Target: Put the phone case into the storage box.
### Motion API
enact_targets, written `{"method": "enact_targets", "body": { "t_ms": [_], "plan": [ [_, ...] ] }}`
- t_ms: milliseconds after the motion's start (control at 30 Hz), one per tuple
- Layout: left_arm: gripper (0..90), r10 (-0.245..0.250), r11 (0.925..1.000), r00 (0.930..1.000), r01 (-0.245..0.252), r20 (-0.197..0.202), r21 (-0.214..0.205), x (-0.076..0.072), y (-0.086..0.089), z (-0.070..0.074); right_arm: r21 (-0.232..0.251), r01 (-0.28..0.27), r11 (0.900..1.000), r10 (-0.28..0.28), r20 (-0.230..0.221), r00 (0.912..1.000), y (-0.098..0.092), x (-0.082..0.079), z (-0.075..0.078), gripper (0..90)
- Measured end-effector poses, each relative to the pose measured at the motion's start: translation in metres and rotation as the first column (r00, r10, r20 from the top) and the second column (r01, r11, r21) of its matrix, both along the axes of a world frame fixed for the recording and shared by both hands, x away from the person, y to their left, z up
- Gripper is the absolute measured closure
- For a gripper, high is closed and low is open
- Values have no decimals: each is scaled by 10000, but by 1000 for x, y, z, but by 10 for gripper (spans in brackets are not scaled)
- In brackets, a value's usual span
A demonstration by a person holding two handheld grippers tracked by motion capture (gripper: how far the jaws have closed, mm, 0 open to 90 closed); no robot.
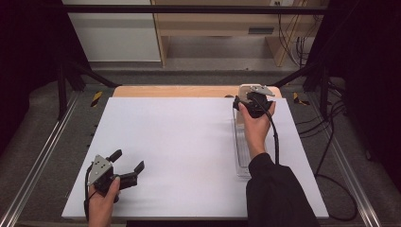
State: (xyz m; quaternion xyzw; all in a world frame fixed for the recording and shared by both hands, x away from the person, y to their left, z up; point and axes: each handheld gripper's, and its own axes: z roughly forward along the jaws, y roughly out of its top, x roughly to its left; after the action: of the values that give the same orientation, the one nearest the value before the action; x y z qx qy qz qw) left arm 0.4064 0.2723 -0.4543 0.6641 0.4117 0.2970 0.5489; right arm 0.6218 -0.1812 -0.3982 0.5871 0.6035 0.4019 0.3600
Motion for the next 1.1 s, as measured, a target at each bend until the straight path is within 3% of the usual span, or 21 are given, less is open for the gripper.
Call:
{"method": "enact_targets", "body": {
  "t_ms": [1100],
  "plan": [
    [29,-278,9996,9996,278,-20,1,0,-3,0,-112,81,9999,-83,-103,9999,4,6,-8,103]
  ]
}}
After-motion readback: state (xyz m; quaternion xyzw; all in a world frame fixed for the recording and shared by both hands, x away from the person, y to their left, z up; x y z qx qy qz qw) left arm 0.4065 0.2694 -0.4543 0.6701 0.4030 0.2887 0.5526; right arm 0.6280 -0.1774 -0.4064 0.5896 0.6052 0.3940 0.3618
